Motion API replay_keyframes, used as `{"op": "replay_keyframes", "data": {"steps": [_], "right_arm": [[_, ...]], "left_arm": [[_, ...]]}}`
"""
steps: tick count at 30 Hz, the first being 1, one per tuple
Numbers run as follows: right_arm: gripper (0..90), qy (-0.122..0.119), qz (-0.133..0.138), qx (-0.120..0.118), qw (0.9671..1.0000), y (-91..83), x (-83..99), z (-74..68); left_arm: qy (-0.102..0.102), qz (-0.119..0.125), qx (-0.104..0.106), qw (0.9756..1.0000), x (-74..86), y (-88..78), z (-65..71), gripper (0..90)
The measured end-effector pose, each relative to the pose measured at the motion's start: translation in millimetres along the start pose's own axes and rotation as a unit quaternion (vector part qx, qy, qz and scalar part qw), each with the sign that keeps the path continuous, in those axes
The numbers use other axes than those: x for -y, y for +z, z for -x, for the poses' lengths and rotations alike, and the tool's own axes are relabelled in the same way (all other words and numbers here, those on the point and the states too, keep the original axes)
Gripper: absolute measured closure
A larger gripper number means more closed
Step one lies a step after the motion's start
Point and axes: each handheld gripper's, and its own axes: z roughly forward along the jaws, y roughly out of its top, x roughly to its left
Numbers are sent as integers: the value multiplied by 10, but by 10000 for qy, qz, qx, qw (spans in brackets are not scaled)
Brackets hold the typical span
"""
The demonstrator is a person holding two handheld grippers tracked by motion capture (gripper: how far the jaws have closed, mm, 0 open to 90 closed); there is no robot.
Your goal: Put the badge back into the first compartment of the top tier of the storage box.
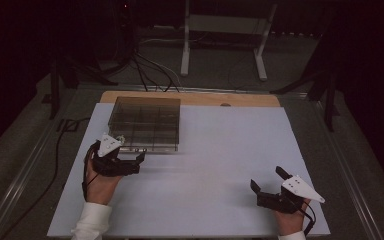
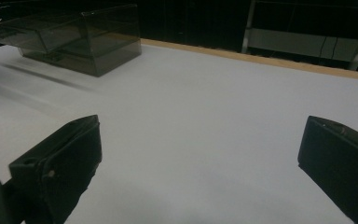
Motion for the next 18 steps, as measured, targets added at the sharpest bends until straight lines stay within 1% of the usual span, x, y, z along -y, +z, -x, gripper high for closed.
{"op": "replay_keyframes", "data": {"steps": [4, 13, 18], "right_arm": [[0, -1, 3, 3, 10000, -4, -1, -2], [0, 2, 2, 6, 10000, -6, -1, 1], [0, 0, 3, 9, 10000, -5, 0, 4]], "left_arm": [[-26, -10, 56, 10000, 21, -3, 6, 6], [-38, -162, 120, 9998, 76, 24, 30, 7], [-10, -220, 29, 9998, 118, 34, 38, 7]]}}
